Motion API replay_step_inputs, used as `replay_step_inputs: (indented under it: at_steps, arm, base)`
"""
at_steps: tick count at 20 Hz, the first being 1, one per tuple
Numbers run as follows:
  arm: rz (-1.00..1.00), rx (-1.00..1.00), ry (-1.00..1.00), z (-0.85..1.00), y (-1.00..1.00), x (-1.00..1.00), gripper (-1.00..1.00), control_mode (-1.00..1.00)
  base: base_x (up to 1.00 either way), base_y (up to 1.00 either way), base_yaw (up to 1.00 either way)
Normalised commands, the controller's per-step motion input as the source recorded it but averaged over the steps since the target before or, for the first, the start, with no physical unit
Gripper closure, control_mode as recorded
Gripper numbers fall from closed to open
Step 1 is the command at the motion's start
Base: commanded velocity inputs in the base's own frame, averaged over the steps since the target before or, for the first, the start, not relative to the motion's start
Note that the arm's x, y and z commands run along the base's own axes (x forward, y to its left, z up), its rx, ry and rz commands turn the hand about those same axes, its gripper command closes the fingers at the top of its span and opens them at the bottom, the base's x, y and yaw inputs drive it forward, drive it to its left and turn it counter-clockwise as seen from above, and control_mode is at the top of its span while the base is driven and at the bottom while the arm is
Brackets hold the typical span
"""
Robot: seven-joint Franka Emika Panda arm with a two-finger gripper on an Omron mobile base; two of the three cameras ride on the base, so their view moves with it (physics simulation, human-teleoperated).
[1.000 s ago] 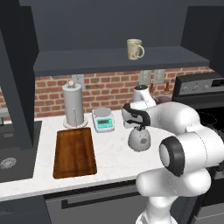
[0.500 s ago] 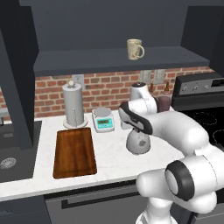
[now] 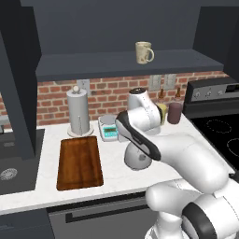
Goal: Pick the kettle from the counter and place it on the tray. Then pick the mug from the cabinet and place it on the tray. Then close the cabinet doors.
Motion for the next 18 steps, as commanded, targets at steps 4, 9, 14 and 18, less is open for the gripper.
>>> replay_step_inputs:
  at_steps: [4,9,14,18]
  arm:
    - [0.06,0.0,0.0,0.13,0.74,-0.23,1.0,-1.0]
    - [0.05,0.0,0.0,0.13,0.68,-0.08,1.0,-1.0]
    - [0.02,0.0,-0.01,0.06,0.62,0.28,1.0,-1.0]
    - [0.0,0.0,-0.11,0.0,0.7,0.34,1.0,-1.0]
  base:
    - [0.0,0.0,0.0]
    - [0.0,0.0,0.0]
    - [0.0,0.0,0.0]
    - [0.0,0.0,0.0]
